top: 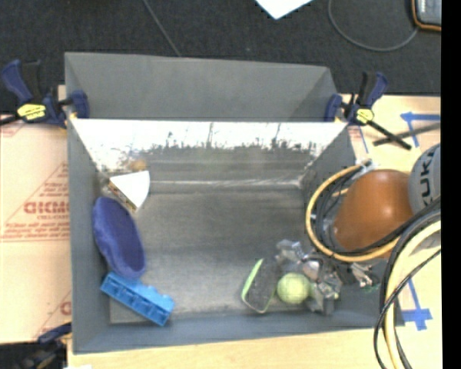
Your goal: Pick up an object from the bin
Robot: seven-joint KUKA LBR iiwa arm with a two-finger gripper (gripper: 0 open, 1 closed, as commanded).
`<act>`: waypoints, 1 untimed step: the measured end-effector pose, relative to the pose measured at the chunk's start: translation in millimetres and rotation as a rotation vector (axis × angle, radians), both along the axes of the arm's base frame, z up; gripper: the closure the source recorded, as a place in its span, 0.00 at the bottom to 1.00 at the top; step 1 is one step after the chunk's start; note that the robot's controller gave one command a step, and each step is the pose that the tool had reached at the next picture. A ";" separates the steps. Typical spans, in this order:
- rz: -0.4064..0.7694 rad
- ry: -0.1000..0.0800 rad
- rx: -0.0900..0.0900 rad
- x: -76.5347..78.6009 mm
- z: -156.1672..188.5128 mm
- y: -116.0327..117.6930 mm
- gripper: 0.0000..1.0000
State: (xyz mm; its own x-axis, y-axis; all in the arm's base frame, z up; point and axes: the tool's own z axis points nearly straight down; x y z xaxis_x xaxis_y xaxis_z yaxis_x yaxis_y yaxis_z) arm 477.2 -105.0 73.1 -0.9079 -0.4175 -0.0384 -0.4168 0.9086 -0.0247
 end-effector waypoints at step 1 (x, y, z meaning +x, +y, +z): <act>-0.486 0.030 0.021 6.5 -2.6 3.2 1.00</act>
Offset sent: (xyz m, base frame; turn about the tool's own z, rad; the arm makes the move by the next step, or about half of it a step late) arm 0.0000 0.0000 0.0000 0.0000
